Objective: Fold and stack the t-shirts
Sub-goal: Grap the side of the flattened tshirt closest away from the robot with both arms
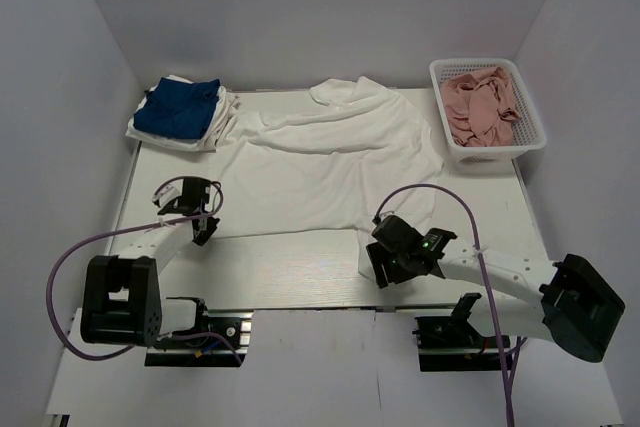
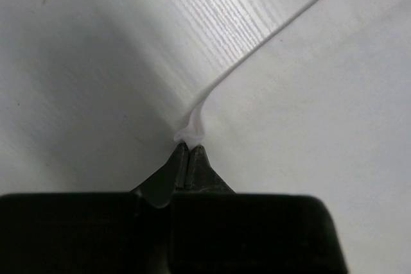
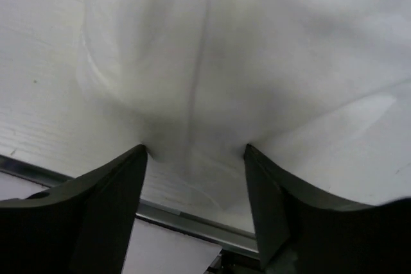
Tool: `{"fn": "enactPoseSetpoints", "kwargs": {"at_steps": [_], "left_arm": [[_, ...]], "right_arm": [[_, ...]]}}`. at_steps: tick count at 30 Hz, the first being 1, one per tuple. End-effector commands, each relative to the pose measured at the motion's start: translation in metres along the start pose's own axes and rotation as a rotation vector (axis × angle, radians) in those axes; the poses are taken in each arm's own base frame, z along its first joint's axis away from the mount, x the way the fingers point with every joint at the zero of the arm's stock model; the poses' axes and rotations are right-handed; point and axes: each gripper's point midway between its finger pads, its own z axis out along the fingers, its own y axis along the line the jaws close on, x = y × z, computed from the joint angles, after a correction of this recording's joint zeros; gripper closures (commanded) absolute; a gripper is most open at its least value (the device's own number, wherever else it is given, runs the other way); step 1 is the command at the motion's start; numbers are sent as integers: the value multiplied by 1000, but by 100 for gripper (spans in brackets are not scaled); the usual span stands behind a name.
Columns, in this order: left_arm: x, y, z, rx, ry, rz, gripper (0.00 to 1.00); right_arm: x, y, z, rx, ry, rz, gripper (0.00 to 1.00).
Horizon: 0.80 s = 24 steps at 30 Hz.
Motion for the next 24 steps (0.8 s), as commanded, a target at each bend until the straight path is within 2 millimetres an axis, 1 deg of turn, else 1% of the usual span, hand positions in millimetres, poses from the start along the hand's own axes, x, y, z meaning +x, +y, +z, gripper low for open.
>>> {"fn": "enactPoseSetpoints", "kwargs": {"at_steps": [1, 2, 3, 4, 5, 6, 7, 8, 9, 10, 11, 12, 13, 14, 15, 16, 18, 19, 21, 22, 23, 24], "left_arm": [[26, 23, -5, -50, 90, -3, 100], [29, 29, -6, -58, 95, 0, 100], [32, 32, -6, -63, 98, -9, 100], [34, 35, -10, -65, 110, -6, 100], [35, 36, -11, -70, 113, -14, 100], [38, 43, -14, -89, 126, -6, 100], [35, 40, -19, -77, 118, -11, 100], [34, 41, -21, -78, 118, -21, 100], [35, 40, -23, -71, 117, -14, 100], [40, 45, -25, -77, 134, -10, 100], [40, 46, -28, -73, 131, -12, 100], [46, 51, -32, -86, 165, -16, 100], [49, 52, -35, -87, 169, -14, 100], [49, 50, -40, -67, 175, -31, 100], [54, 52, -43, -60, 196, -31, 100], [61, 54, -45, -52, 210, -29, 100], [70, 48, -51, 23, 245, -46, 100], [69, 42, -53, 58, 242, -55, 100], [71, 44, -56, 73, 246, -58, 100], [69, 39, -60, 104, 240, -65, 100], [69, 38, -59, 120, 231, -70, 100], [66, 34, -59, 138, 219, -75, 100]], "right_arm": [[11, -6, 11, 50, 25, 55, 35], [15, -6, 12, 52, 38, 60, 42], [17, -6, 10, 61, 53, 61, 68], [19, -3, 7, 53, 64, 93, 85], [27, -7, 2, 78, 96, 119, 99], [36, -8, -5, 95, 136, 151, 100], [37, -3, -12, 64, 131, 176, 100], [48, -2, -19, 50, 175, 183, 100], [55, -1, -20, 32, 188, 185, 100], [54, 12, -30, -60, 159, 189, 100], [58, 17, -35, -98, 178, 199, 100], [53, 22, -42, -127, 152, 226, 100], [51, 23, -48, -136, 139, 236, 100], [59, 19, -53, -114, 173, 241, 100], [55, 23, -60, -132, 159, 250, 100], [58, 21, -63, -121, 167, 252, 100], [59, 22, -66, -120, 175, 240, 100], [61, 22, -66, -119, 186, 242, 100], [61, 25, -68, -127, 186, 226, 100], [58, 23, -67, -115, 175, 224, 100], [56, 22, -67, -108, 160, 222, 100], [47, 19, -64, -94, 114, 206, 100]]}}
